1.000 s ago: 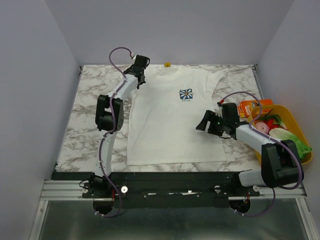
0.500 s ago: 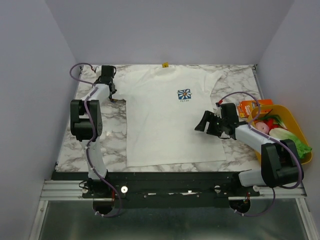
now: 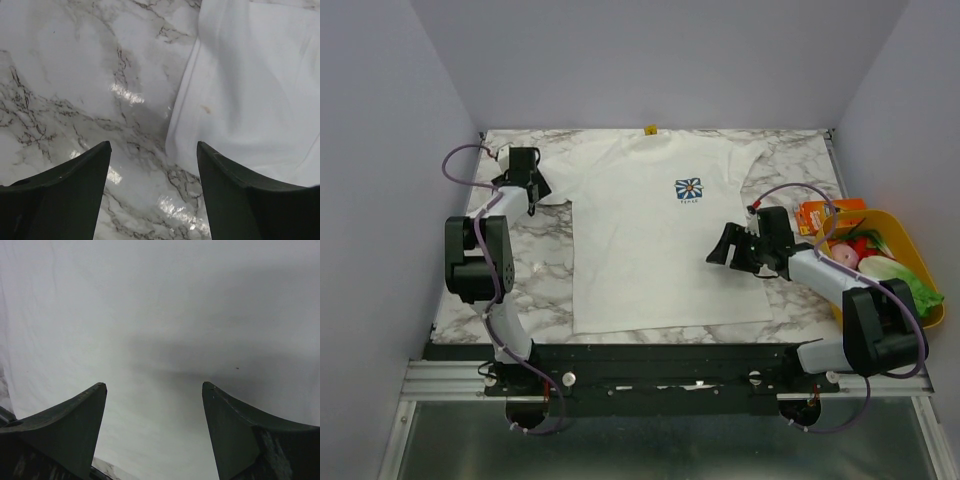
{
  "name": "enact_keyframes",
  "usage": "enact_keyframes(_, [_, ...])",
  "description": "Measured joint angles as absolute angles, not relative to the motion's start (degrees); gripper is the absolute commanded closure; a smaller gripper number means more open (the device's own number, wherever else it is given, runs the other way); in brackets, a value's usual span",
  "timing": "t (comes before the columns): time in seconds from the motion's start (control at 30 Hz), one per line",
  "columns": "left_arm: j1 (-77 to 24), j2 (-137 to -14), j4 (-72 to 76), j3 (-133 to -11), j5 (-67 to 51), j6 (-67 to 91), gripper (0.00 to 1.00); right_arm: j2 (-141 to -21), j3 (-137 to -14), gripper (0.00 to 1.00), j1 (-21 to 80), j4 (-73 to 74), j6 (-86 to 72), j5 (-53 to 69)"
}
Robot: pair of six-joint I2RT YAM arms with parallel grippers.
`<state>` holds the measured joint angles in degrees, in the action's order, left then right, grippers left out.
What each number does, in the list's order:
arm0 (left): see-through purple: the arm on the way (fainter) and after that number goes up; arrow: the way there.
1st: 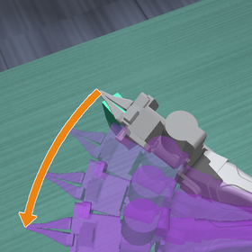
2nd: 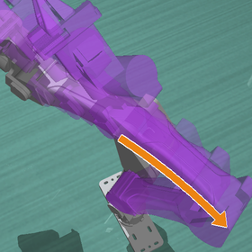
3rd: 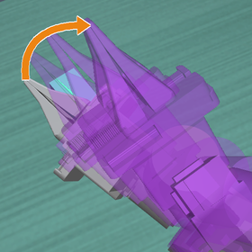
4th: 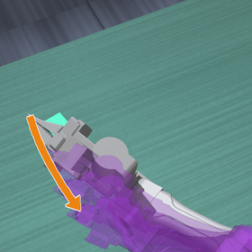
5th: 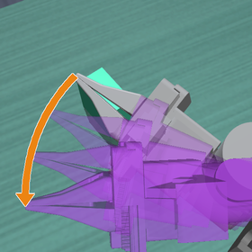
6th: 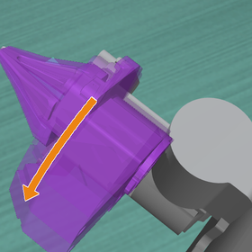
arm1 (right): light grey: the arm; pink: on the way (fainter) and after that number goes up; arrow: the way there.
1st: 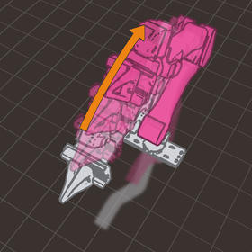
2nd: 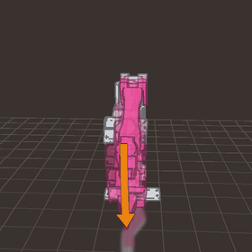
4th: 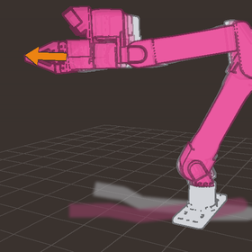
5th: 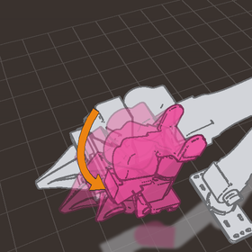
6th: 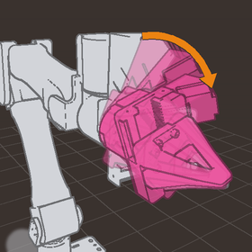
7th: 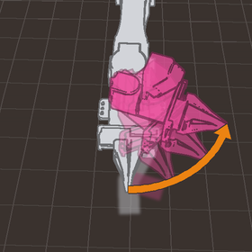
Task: Pin the brooch onto the clothing
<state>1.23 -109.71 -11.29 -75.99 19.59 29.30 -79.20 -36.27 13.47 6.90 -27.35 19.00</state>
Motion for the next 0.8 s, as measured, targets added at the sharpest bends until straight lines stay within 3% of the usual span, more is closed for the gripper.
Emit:
enact_keyframes(0.07, [1.23,-106.34,-9.93,-71.57,18.52,29.85,0.26,-79.13,-36.27,0.15,13.65,6.90,-27.35,19.00])
enact_keyframes(0.2, [1.21,-101.51,-8.16,-64.62,16.58,30.70,0.42,-79.11,-36.27,0.15,13.96,6.92,-27.35,19.03])
enact_keyframes(0.3, [1.23,-99.55,-6.33,-59.42,14.39,31.42,0.45,-79.11,-36.27,0.15,14.22,6.92,-27.35,19.03])
enact_keyframes(0.47, [0.89,-99.59,-8.12,-57.49,11.44,31.46,0.41,-79.11,-36.27,0.15,14.26,6.92,-27.35,19.00])
enact_keyframes(0.8, [-0.27,-110.43,-15.05,-71.70,10.33,29.67,0.34,-79.11,-36.27,0.15,14.28,6.92,-27.35,19.00])
